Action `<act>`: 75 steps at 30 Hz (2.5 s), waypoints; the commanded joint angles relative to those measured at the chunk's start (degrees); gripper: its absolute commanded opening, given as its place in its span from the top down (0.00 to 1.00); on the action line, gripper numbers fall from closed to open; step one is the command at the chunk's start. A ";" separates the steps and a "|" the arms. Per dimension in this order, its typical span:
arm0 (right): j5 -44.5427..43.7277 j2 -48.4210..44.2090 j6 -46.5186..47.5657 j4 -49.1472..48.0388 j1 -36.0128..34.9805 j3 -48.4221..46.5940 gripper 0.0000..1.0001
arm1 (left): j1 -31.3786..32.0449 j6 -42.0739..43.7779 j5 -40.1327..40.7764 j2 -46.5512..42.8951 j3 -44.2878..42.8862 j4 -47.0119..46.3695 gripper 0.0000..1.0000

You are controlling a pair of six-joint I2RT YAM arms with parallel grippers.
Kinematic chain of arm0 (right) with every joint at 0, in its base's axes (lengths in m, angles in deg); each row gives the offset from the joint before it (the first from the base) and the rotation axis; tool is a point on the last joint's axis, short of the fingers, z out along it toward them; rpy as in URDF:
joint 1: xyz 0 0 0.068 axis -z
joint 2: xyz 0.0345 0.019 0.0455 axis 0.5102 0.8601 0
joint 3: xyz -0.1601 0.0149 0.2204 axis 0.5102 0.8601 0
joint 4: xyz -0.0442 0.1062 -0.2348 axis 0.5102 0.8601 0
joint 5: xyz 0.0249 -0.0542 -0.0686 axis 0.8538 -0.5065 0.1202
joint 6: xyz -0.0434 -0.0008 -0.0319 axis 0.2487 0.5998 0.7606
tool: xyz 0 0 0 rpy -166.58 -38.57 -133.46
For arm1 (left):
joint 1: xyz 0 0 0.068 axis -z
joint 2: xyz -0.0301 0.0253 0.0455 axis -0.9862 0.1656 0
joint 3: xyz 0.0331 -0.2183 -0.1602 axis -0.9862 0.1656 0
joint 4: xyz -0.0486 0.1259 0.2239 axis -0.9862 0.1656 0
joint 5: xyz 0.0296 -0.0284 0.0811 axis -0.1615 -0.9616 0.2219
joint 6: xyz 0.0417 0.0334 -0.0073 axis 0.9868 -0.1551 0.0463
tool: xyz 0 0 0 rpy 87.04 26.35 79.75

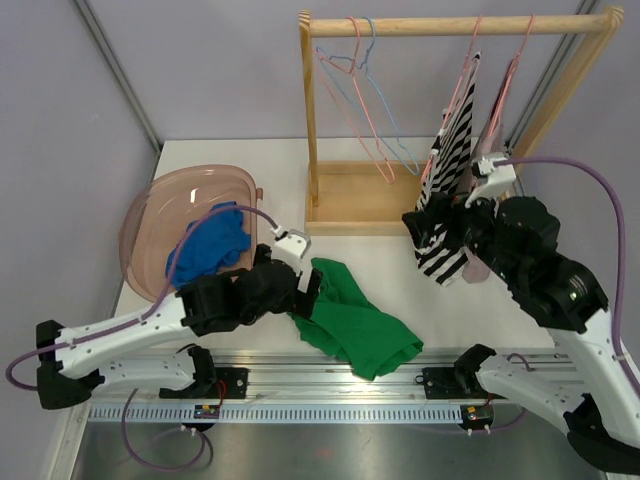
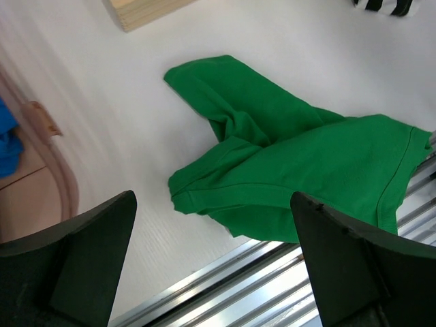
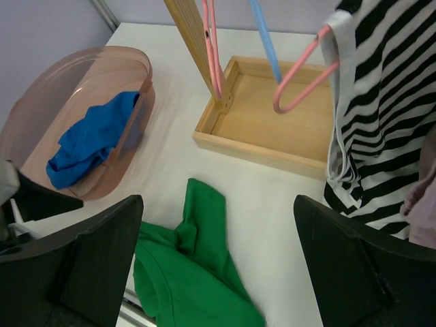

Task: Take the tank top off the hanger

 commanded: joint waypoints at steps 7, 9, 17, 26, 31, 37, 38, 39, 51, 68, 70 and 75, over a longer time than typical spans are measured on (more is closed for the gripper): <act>3.45 -16.80 -5.17 4.00 -0.38 9.51 0.00 | 6.67 -1.15 -3.97 17.38 -3.64 -12.30 0.01; 3.71 -19.61 -5.70 4.89 -0.38 10.04 0.01 | 7.20 -0.89 -6.33 21.76 -3.12 -14.41 0.01; 6.09 -24.89 -7.11 5.95 -0.38 11.89 0.00 | 7.73 0.26 -12.58 36.70 -3.29 -24.27 0.01; 7.32 -25.86 -7.73 4.90 -0.38 13.56 0.00 | 8.61 -1.50 -10.12 49.90 -4.44 -23.12 0.13; 7.50 -26.30 -7.55 4.19 -0.38 13.48 0.01 | 9.05 -3.25 -9.52 51.33 -4.17 -21.64 0.89; 6.97 -27.18 -7.11 3.49 -0.38 13.65 0.01 | 8.79 -4.84 0.67 43.33 -6.80 -11.21 1.00; 7.06 -27.44 -7.29 3.31 -0.38 13.82 0.00 | 8.61 -5.02 2.08 40.71 -7.59 -9.52 1.00; 6.97 -27.53 -7.29 3.22 -0.38 13.91 0.00 | 8.43 -5.10 4.70 39.03 -8.99 -6.37 1.00; 1.45 -28.85 -7.20 4.63 -0.29 14.00 0.00 | -8.06 -3.53 11.76 12.50 -17.09 11.58 1.00; -4.97 -21.40 -8.17 0.76 -0.38 12.43 0.00 | -53.18 7.55 -3.96 4.30 -13.76 8.17 0.01; -7.60 -17.00 -9.04 1.73 -0.38 9.18 0.01 | -53.27 7.81 -4.93 2.81 -12.00 7.29 0.01; -11.39 -7.44 -8.70 -0.29 -0.29 2.85 0.00 | -53.27 10.70 -14.94 -4.73 -6.56 2.90 0.01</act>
